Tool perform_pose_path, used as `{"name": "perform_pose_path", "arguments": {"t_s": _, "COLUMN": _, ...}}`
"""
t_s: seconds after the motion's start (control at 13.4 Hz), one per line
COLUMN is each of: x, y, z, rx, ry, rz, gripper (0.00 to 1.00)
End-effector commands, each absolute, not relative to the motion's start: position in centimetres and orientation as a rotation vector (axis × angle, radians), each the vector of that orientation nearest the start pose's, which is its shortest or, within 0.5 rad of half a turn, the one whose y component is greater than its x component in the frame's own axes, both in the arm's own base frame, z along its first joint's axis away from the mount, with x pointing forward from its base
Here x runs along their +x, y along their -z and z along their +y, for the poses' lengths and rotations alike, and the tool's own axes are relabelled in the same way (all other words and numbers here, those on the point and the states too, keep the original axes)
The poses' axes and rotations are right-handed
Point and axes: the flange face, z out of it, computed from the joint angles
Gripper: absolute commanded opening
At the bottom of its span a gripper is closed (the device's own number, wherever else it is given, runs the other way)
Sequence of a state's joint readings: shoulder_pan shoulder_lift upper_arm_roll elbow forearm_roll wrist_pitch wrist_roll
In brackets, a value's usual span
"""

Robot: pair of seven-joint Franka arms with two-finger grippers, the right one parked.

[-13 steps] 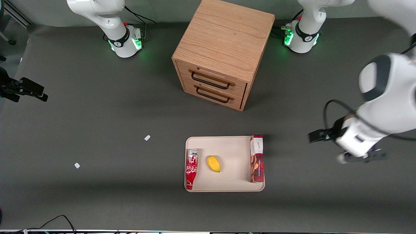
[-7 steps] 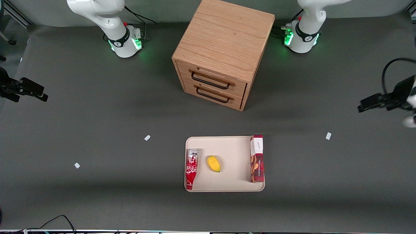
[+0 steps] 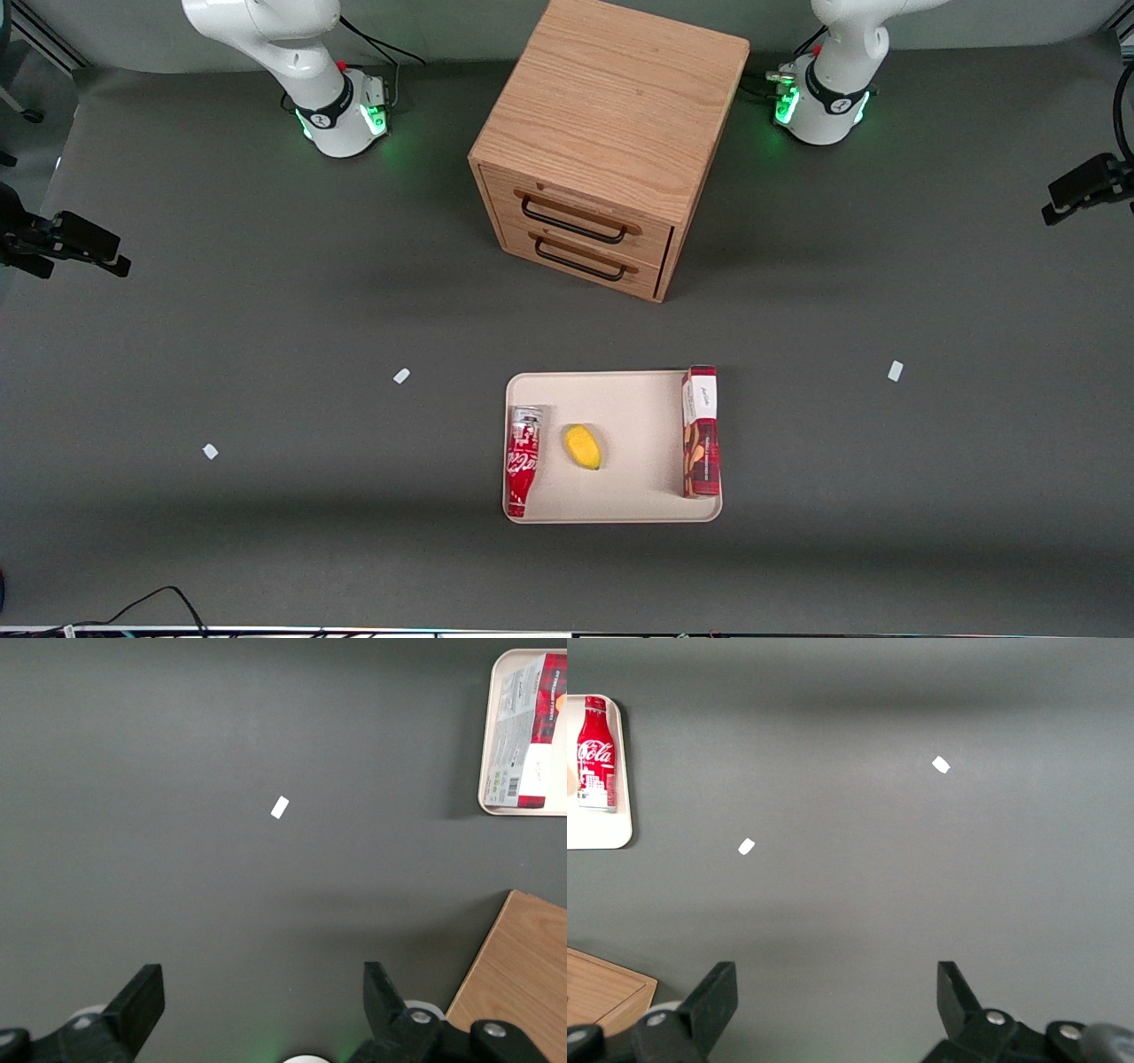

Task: Place red cookie box on tray
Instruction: 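Open the left gripper and withdraw it away from the tray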

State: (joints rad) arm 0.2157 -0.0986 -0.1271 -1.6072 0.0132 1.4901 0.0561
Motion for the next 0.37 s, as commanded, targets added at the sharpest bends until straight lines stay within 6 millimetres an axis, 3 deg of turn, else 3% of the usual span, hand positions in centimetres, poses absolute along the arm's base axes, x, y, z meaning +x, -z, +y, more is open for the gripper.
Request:
{"name": "perform_pose_path", "arguments": {"t_s": 0.0, "x": 49.94, "y": -65.95, "z": 3.19, "rx": -3.095, "ry": -0.032, "rz": -0.004, "gripper": 1.0}}
{"name": "perform_pose_path", "arguments": {"t_s": 0.3, "x": 50.01, "y": -65.96, "z": 2.77, "rx": -3.104, "ry": -0.035, "rz": 0.009, "gripper": 1.0}}
